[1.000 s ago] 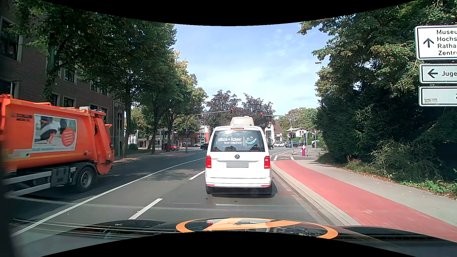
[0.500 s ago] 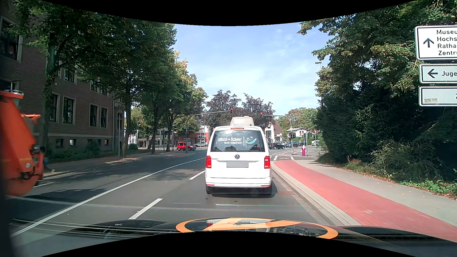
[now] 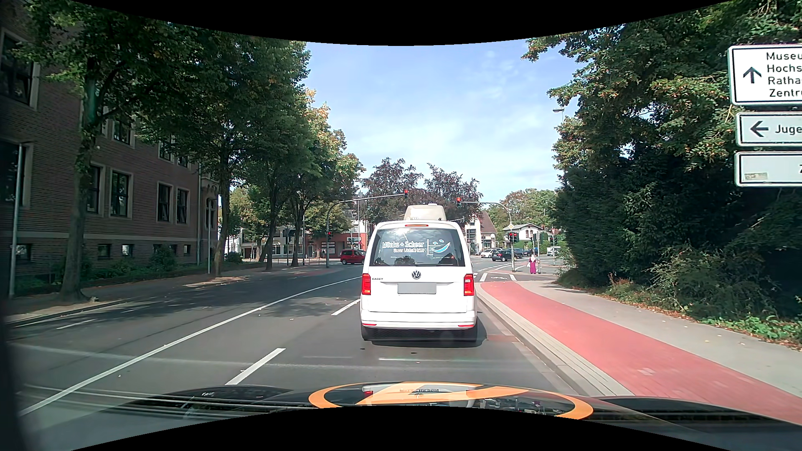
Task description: Follow the waypoints while adhering to traffic rules and regulations
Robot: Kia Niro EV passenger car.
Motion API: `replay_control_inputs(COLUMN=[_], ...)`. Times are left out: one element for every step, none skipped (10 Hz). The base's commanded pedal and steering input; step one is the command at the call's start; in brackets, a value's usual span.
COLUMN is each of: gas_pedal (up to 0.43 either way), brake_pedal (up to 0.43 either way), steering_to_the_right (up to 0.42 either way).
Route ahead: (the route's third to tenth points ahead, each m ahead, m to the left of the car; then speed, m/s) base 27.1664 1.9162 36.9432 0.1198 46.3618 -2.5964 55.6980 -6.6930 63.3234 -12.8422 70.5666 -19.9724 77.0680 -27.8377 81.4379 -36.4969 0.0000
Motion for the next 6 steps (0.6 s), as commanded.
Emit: replay_control_inputs(gas_pedal=[0.000, 0.000, 0.000, 0.000, 0.000, 0.000], brake_pedal=[0.183, 0.183, 0.183, 0.183, 0.183, 0.183], steering_to_the_right=[0.001, 0.001, 0.001, 0.001, 0.001, 0.001])
